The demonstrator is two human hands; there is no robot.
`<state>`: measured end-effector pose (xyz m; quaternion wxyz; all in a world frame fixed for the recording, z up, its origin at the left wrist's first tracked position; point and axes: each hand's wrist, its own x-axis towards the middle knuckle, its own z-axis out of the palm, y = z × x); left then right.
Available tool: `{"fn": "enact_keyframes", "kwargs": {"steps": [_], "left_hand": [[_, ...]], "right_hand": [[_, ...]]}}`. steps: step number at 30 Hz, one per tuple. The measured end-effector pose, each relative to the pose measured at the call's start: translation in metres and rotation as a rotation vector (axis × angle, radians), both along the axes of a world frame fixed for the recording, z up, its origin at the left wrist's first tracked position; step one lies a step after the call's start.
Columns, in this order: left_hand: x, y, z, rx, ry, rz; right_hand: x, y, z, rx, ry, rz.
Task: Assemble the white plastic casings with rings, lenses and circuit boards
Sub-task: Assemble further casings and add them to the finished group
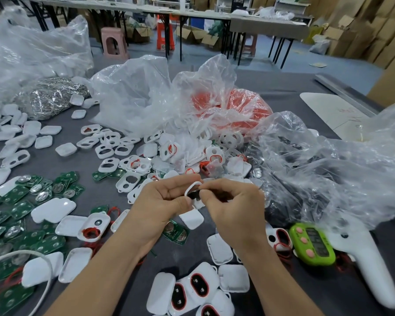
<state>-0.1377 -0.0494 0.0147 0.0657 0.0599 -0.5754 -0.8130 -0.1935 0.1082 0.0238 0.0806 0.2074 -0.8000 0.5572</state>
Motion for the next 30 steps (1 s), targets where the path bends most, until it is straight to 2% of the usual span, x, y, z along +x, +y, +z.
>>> {"fn": "enact_keyframes", "kwargs": {"steps": [6, 13, 19, 23, 30], "left_hand": [[0.0, 0.005, -0.003, -0.197, -0.059, 0.173], [0.004, 0.011, 0.002, -0.216, -0.046, 0.256], [0.004, 0.008, 0.009, -0.231, -0.055, 0.266], [0.006, 0.012, 0.01, -0.31, -0.06, 0.296], [0.01, 0.017, 0.01, -0.446, -0.072, 0.337]], "right_hand": [[0.005, -0.007, -0.004, 0.056, 0.002, -0.128], [0.01, -0.013, -0.006, -0.03, -0.045, -0.199], [0.011, -0.014, -0.01, 0.055, -0.03, -0.039], [0.01, -0.013, -0.011, 0.073, 0.0, -0.046], [0.005, -0.012, -0.009, 0.057, -0.141, -0.004]]}}
